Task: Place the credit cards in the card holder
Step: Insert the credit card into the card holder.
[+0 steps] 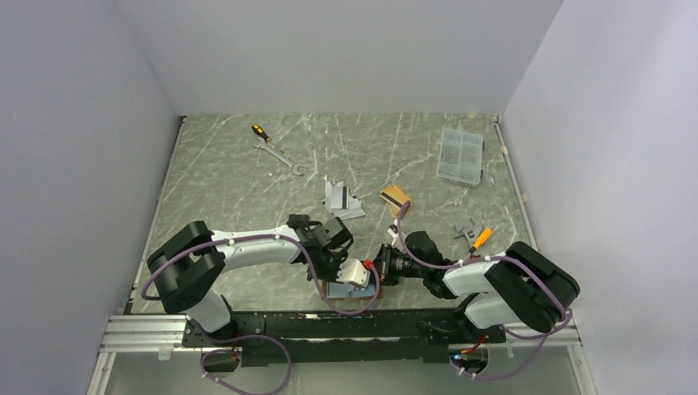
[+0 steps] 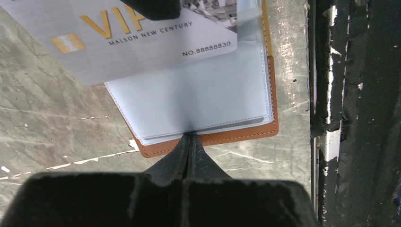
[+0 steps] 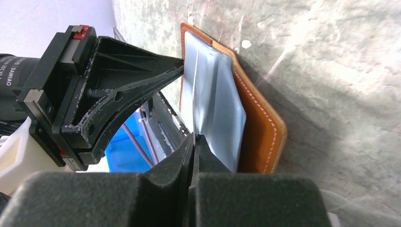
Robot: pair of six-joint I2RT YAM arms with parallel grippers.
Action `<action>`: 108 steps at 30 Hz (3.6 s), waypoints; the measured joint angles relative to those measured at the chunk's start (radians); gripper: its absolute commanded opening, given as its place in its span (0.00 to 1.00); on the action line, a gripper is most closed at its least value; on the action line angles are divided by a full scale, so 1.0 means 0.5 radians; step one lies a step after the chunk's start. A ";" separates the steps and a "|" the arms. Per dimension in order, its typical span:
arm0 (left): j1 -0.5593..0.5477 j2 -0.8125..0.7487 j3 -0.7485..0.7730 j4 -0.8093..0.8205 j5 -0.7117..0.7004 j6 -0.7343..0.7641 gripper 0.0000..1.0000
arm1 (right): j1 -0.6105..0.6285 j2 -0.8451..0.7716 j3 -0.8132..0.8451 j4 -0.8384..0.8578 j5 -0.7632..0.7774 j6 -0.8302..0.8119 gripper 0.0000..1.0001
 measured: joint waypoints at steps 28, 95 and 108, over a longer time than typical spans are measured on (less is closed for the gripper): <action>-0.015 -0.025 -0.036 0.040 -0.024 -0.014 0.00 | 0.107 -0.001 0.121 -0.362 0.124 0.047 0.00; -0.053 -0.029 -0.034 0.027 -0.092 -0.008 0.00 | 0.295 0.123 0.490 -0.935 0.230 0.027 0.00; -0.055 -0.105 -0.125 0.110 -0.088 0.039 0.00 | 0.294 0.017 0.503 -1.064 0.358 0.048 0.00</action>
